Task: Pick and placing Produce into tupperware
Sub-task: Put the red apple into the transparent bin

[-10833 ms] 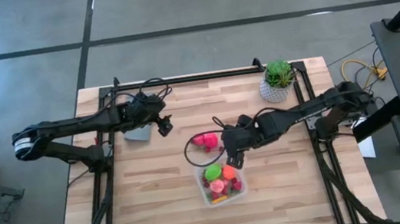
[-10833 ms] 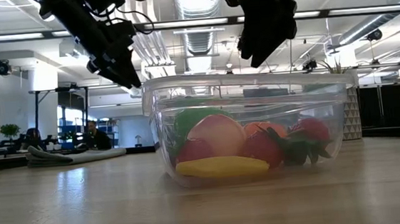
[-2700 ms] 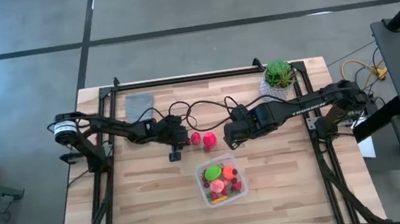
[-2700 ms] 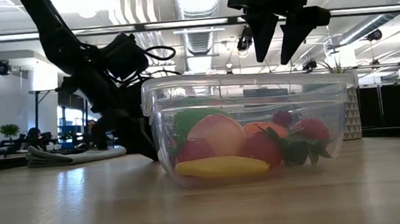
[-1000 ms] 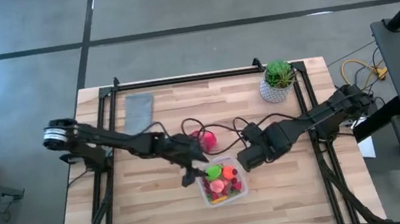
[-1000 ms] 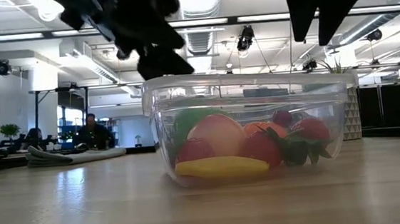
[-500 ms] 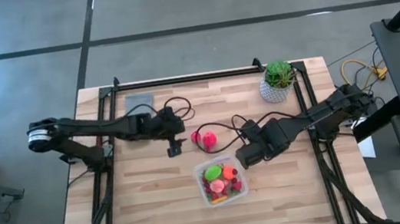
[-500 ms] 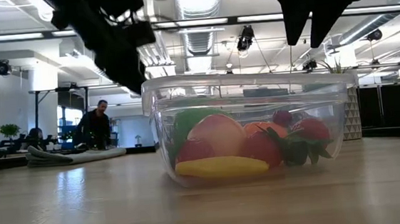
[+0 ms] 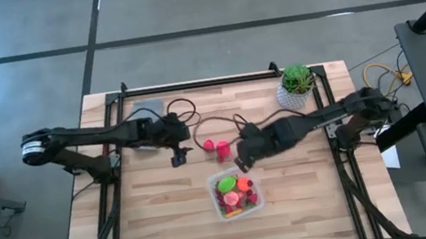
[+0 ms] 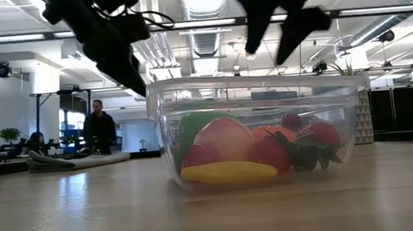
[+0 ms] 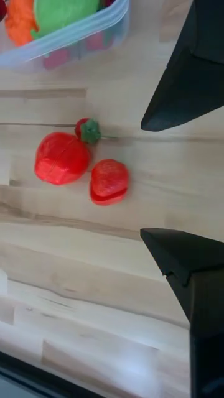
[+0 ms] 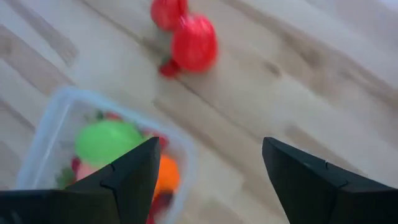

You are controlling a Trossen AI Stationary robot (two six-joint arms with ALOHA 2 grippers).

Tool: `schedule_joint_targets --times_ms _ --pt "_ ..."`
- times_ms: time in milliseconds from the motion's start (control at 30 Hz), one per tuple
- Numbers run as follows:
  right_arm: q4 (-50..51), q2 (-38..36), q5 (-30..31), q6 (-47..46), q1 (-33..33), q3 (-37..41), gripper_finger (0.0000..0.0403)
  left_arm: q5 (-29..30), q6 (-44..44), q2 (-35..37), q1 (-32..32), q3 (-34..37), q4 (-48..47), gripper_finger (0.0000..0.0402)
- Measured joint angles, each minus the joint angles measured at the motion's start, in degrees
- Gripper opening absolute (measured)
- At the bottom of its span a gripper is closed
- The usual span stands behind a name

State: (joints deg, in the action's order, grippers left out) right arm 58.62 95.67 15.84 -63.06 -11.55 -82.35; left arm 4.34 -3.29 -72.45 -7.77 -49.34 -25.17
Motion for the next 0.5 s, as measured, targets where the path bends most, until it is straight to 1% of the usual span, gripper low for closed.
schedule_joint_targets --times_ms 133,233,300,367,433,500 --pt "-6.2 2.4 -2.3 10.1 5.8 0.7 0.0274 0.0 1.5 4.3 0.0 0.0 -5.1 0.0254" --pt "-11.3 4.4 -5.9 21.0 9.2 0.7 0.0274 0.0 1.7 7.2 0.0 0.2 -8.7 0.0254" --pt "-14.5 5.9 -8.1 28.9 10.6 0.5 0.0274 0.0 2.4 8.8 0.0 0.3 -10.9 0.0254" --pt "-15.3 7.4 -8.9 35.3 11.3 0.2 0.0274 0.0 3.1 10.1 0.0 0.4 -11.9 0.0254" --pt "-15.9 8.5 -9.0 39.2 11.9 0.1 0.0274 0.3 4.3 11.4 0.0 1.0 -13.4 0.0254" --pt "-15.9 9.4 -9.0 41.6 12.3 0.1 0.0274 0.7 4.5 12.7 0.0 2.1 -12.5 0.0254"
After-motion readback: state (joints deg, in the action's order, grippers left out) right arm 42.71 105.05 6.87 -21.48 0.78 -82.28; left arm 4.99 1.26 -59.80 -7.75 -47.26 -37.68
